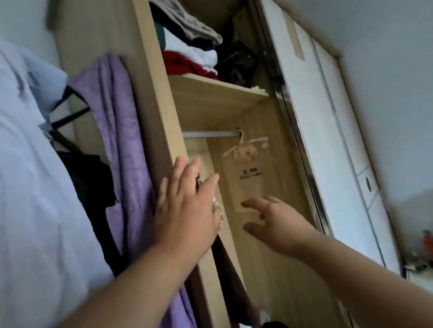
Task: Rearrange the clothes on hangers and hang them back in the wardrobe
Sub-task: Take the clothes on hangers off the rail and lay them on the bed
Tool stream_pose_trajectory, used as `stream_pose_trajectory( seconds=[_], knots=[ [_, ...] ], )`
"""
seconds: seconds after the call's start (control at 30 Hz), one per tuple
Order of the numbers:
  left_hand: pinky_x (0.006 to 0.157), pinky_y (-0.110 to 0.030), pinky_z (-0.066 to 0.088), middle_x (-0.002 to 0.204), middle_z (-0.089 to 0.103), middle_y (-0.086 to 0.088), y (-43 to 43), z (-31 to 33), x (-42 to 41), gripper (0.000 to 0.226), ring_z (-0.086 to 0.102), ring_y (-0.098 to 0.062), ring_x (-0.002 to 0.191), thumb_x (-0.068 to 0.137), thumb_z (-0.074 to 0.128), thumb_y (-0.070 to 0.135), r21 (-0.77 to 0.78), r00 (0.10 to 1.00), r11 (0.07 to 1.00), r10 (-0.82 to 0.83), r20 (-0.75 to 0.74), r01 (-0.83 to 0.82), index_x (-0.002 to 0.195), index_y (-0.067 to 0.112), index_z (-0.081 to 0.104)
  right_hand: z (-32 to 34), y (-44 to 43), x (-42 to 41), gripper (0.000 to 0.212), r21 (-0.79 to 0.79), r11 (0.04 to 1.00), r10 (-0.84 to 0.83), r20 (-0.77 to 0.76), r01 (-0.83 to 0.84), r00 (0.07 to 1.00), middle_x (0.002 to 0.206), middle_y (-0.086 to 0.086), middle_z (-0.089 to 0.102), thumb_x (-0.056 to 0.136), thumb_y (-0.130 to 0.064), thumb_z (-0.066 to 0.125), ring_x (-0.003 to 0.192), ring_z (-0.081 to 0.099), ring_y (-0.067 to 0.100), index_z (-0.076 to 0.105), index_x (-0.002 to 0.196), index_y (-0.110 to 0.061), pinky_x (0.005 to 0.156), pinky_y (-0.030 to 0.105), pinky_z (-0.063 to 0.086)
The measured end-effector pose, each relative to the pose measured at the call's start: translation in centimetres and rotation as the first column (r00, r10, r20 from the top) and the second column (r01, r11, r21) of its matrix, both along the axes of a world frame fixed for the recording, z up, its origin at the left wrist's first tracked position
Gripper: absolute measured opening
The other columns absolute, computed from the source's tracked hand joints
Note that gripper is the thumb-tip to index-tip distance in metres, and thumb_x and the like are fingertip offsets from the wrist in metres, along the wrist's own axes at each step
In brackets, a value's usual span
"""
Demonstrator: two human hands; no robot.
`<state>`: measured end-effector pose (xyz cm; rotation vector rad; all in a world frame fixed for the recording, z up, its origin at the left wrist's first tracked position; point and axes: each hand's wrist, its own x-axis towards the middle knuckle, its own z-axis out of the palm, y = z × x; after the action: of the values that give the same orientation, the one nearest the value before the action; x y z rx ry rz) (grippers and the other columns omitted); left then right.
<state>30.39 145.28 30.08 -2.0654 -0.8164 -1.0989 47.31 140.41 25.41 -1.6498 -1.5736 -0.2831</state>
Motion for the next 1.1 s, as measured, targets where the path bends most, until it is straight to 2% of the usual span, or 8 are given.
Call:
stream_pose_trajectory(
  seconds=[0.13,0.33,0.47,0.6,0.7,0.8,0.9,1.1],
  knots=[
    [0.116,-0.043,0.010,0.159,0.005,-0.003,1.4,4.3,1.7,0.072,-0.007,-0.024,0.146,0.079,0.060,0.036,0.098,0.990,0.987,0.122,0.071,-0.128,0.145,0.028,0.032,4.1,5.2,1.5,0.050,0.033,0.994,0.105,-0.004,-0.105,0.994,0.129,-0.002,0.053,0.088,-0.041,0.059,0.110,0.056,0.015,0.044,0.135,-0.033,0.090,0.025,0.044],
    [0.116,-0.040,0.007,0.159,-0.007,-0.010,2.0,9.0,3.7,0.076,-0.015,-0.028,0.145,0.086,0.054,0.025,0.155,0.924,0.934,0.275,0.266,-0.323,0.150,0.019,0.015,8.8,12.4,3.8,0.042,0.063,0.948,0.316,-0.080,-0.312,0.945,0.126,-0.001,0.060,0.092,-0.036,0.054,0.111,0.059,0.016,0.050,0.132,-0.025,0.091,0.023,0.042],
    [0.115,-0.041,0.008,0.155,0.016,-0.023,2.5,9.0,3.9,0.070,0.009,-0.038,0.144,0.076,0.037,0.017,0.223,0.880,0.873,0.359,0.311,-0.434,0.145,0.002,0.031,10.2,17.1,4.4,0.042,0.056,0.894,0.448,-0.155,-0.445,0.881,0.125,0.005,0.062,0.092,-0.030,0.056,0.114,0.058,0.018,0.052,0.132,-0.017,0.093,0.022,0.041],
    [0.117,-0.049,0.014,0.149,0.024,-0.030,2.7,9.3,4.5,0.084,0.017,-0.046,0.140,0.072,0.024,0.035,0.246,0.807,0.774,0.521,0.278,-0.584,0.141,-0.012,0.028,11.3,21.5,4.7,0.049,0.003,0.847,0.519,-0.212,-0.531,0.828,0.121,0.006,0.064,0.089,-0.032,0.061,0.110,0.059,0.019,0.050,0.133,-0.014,0.086,0.021,0.041],
    [0.116,-0.053,0.018,0.147,0.025,-0.034,2.7,9.1,4.8,0.084,0.018,-0.048,0.139,0.073,0.028,0.037,0.245,0.749,0.708,0.610,0.259,-0.662,0.139,-0.016,0.028,11.4,23.8,4.7,0.053,-0.060,0.826,0.538,-0.216,-0.561,0.815,0.120,0.006,0.065,0.086,-0.032,0.065,0.109,0.060,0.021,0.051,0.132,-0.011,0.086,0.022,0.041],
    [0.116,-0.053,0.016,0.148,0.021,-0.034,3.0,8.9,4.7,0.087,0.014,-0.046,0.141,0.072,0.034,0.037,0.251,0.681,0.634,0.697,0.224,-0.731,0.140,-0.016,0.023,11.9,25.5,4.8,0.046,-0.076,0.846,0.514,-0.146,-0.528,0.845,0.124,0.006,0.063,0.086,-0.018,0.058,0.114,0.058,0.021,0.054,0.131,-0.010,0.087,0.020,0.041],
    [0.117,-0.048,0.016,0.148,0.025,-0.030,3.0,8.9,4.8,0.087,0.018,-0.044,0.141,0.070,0.040,0.039,0.249,0.681,0.633,0.682,0.269,-0.733,0.140,-0.012,0.028,12.6,26.6,5.0,0.042,-0.084,0.875,0.470,-0.092,-0.477,0.878,0.133,0.009,0.056,0.087,-0.013,0.052,0.122,0.052,0.024,0.056,0.128,-0.008,0.096,0.023,0.040],
    [0.116,-0.037,0.009,0.149,0.028,-0.027,3.0,9.0,5.0,0.084,0.021,-0.041,0.140,0.071,0.041,0.039,0.270,0.691,0.637,0.658,0.299,-0.723,0.139,-0.010,0.033,13.5,29.0,5.6,0.025,-0.047,0.854,0.499,-0.200,-0.517,0.843,0.095,0.016,0.070,0.086,-0.027,0.059,0.092,0.063,0.031,0.072,0.094,-0.007,0.068,0.025,0.042]
  ],
)
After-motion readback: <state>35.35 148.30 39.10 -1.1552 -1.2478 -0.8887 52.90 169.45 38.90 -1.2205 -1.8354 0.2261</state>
